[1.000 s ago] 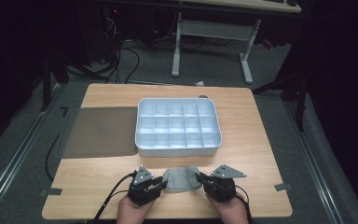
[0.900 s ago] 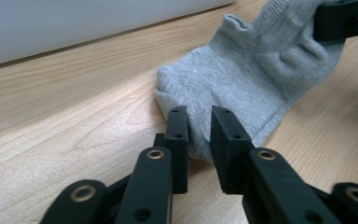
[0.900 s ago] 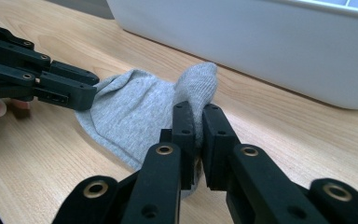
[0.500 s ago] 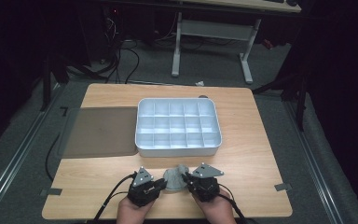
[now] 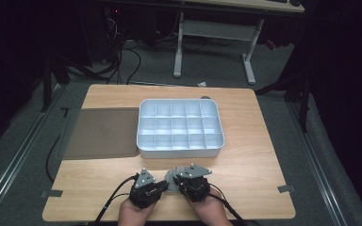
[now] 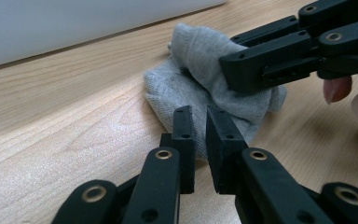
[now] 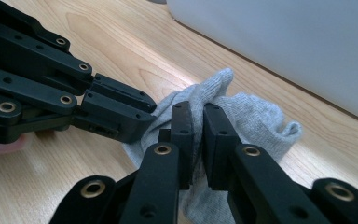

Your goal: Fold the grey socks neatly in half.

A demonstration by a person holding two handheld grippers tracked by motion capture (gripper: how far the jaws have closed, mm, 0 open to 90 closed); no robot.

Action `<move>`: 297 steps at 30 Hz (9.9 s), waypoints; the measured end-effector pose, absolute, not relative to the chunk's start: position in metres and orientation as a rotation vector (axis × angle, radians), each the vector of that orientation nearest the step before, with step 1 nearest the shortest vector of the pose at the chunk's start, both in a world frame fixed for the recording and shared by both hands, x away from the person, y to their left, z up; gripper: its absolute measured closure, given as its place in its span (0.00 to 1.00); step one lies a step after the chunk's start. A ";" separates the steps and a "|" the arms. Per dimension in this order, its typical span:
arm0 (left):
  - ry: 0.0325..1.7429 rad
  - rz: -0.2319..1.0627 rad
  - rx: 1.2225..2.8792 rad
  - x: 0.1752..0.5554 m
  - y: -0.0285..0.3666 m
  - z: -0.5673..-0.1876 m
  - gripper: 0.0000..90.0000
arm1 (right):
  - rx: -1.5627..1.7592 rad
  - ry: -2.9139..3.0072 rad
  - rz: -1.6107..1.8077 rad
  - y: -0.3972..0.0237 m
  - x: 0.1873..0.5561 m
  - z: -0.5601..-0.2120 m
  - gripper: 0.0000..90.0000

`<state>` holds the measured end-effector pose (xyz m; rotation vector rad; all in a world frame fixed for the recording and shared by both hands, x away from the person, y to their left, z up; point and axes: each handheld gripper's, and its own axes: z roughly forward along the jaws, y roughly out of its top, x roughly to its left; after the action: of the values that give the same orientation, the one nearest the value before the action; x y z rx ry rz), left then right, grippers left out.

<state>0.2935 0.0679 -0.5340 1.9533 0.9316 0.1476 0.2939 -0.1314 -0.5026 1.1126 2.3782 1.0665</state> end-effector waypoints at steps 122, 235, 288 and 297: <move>0.870 0.300 1.941 0.298 0.055 -0.516 0.96 | 1.102 2.415 1.117 -0.146 0.292 -0.523 0.99; 0.875 0.247 1.985 0.297 0.047 -0.528 0.93 | 1.111 2.322 1.111 -0.148 0.287 -0.511 1.00; 0.854 0.236 2.125 0.297 0.032 -0.532 1.00 | 1.119 2.331 1.131 -0.148 0.285 -0.516 1.00; 0.879 0.235 2.099 0.297 0.042 -0.531 0.96 | 1.113 2.325 1.142 -0.148 0.284 -0.523 1.00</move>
<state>0.2967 0.0423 -0.5306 2.0989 0.8789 0.2348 0.2842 -0.1479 -0.5226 1.1127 2.3248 1.1419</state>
